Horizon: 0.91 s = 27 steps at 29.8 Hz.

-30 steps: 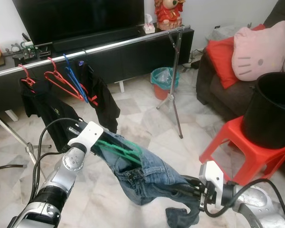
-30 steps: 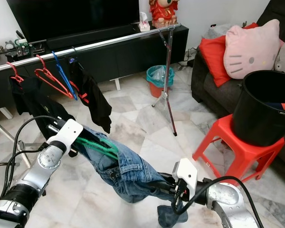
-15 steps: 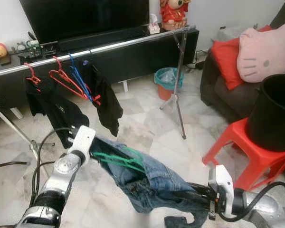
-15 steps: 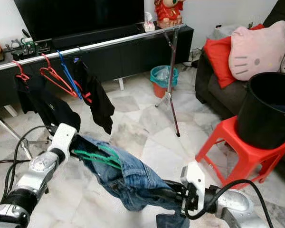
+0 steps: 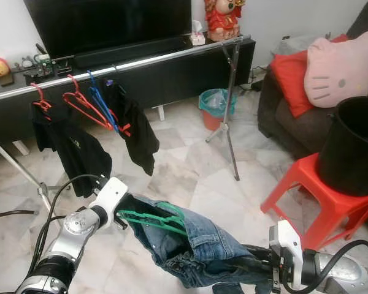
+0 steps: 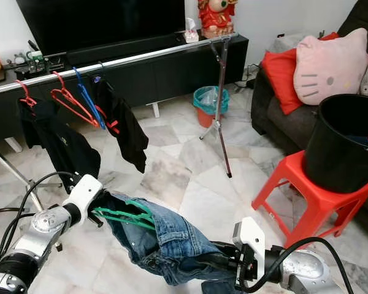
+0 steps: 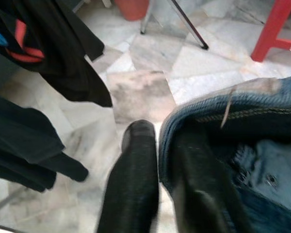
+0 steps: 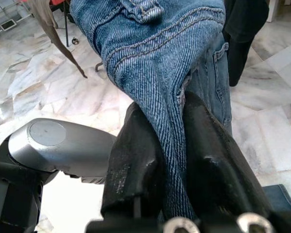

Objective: Hang hanger

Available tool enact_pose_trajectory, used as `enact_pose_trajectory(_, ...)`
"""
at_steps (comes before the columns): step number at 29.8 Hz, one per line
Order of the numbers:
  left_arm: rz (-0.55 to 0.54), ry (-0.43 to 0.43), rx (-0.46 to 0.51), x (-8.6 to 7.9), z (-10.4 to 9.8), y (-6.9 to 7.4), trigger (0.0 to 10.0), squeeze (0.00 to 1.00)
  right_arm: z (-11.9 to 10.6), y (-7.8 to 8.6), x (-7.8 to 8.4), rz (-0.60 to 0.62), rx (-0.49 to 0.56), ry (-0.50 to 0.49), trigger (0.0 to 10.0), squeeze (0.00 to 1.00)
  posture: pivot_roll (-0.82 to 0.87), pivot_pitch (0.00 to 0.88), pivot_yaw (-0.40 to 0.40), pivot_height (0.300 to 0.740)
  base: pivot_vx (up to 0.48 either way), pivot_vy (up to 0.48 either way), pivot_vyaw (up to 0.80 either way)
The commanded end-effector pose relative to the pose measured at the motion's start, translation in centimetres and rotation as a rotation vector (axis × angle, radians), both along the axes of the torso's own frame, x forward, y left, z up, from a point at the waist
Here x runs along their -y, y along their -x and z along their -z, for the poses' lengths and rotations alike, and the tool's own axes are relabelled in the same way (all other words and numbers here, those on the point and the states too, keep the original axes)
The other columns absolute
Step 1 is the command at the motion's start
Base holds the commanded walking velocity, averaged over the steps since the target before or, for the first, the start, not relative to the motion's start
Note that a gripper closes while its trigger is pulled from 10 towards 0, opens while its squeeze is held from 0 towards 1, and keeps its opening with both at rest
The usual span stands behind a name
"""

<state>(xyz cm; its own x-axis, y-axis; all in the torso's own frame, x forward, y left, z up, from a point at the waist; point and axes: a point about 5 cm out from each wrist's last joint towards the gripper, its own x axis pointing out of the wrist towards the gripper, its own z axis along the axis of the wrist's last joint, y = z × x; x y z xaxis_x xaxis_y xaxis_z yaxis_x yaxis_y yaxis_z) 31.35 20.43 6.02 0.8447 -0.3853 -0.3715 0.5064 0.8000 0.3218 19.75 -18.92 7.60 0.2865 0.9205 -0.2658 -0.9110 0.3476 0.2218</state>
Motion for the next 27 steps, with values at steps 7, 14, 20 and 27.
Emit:
enact_pose_trajectory(7,0.030,0.030,0.124,0.1,-2.5,-1.0,10.0,1.00,-1.3,0.0,-1.2,-0.079,0.062,-0.050,10.0,0.00,0.06,0.010,0.087,0.740,0.000,0.000,0.00)
enact_pose_trajectory(14,0.141,-0.004,0.233,0.6,-5.6,-1.8,10.0,1.00,-0.3,0.4,-1.6,-0.106,0.029,-0.008,10.0,0.00,0.06,0.013,0.089,0.740,0.000,0.000,0.00)
enact_pose_trajectory(20,0.320,-0.041,0.123,1.3,-4.8,-0.7,10.0,1.00,0.0,0.6,-2.0,-0.112,0.021,-0.005,10.0,0.00,0.06,0.014,0.092,0.740,0.000,0.000,0.00)
enact_pose_trajectory(27,0.430,-0.102,0.054,1.1,-4.7,0.2,10.0,1.00,0.1,0.6,-2.0,-0.118,0.022,-0.002,10.0,0.00,0.07,0.015,0.092,0.740,0.000,0.000,0.00)
